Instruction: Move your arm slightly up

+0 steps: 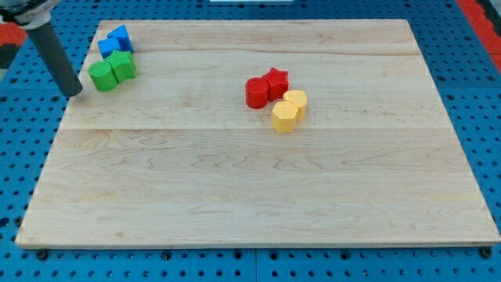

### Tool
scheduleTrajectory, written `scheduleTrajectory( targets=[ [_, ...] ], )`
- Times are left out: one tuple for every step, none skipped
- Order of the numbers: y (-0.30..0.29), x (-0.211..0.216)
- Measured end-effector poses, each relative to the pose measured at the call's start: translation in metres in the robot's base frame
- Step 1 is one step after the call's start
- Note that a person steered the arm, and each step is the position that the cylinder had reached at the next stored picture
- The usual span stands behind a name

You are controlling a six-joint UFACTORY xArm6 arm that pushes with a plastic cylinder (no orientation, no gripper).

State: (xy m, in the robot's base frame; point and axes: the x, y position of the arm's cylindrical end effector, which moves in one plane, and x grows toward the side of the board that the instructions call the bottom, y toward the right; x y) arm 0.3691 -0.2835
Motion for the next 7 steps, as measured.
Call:
scheduleTrajectory(
  targets=[
    [-0.001,-0.005],
    [-0.002,-0.013],
    [-0.003,-0.022],
    [-0.003,-0.028],
    [-0.003,-0.031],
    [-0.003,-0.033],
    [-0.003,-0.034]
  ],
)
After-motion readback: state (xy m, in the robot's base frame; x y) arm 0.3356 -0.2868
